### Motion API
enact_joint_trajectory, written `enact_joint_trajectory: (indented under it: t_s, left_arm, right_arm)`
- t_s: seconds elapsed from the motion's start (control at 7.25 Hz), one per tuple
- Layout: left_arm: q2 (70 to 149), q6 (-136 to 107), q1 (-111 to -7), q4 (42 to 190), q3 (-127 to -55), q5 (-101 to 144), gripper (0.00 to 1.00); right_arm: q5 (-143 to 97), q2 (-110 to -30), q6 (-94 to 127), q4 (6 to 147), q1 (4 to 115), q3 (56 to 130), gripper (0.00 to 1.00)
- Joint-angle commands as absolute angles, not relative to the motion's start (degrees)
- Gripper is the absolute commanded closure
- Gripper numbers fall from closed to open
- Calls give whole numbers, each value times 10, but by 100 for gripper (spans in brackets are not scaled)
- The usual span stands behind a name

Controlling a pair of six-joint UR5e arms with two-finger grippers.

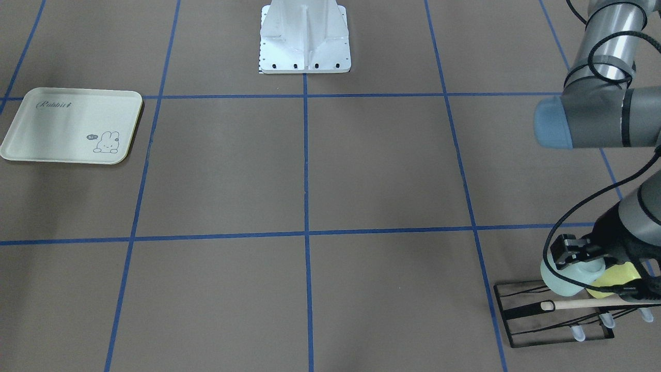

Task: Left arm grabs green cup and hands to right arm on tray

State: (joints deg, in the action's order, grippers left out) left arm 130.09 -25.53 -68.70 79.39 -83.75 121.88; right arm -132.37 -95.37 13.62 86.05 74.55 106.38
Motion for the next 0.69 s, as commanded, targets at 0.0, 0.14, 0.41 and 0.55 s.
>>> enact_joint_trajectory:
  t_s: [0.0,0.14,0.41,0.55]
  left_arm:
    - [1294,-264,-684,689,-965,1227,100]
    - [1289,-323,-682,686,-995,1290,100]
    - [1295,-506,-616,729,-1045,1310,100]
    - [1295,-598,-580,798,-1049,1311,100]
  right_arm:
    - [-1323,-947,136,815,734,1063,0]
    - [-1322,-947,147,776,718,1062,0]
    - [-1318,-901,273,722,668,1061,0]
    - [-1318,-860,347,713,641,1063,1]
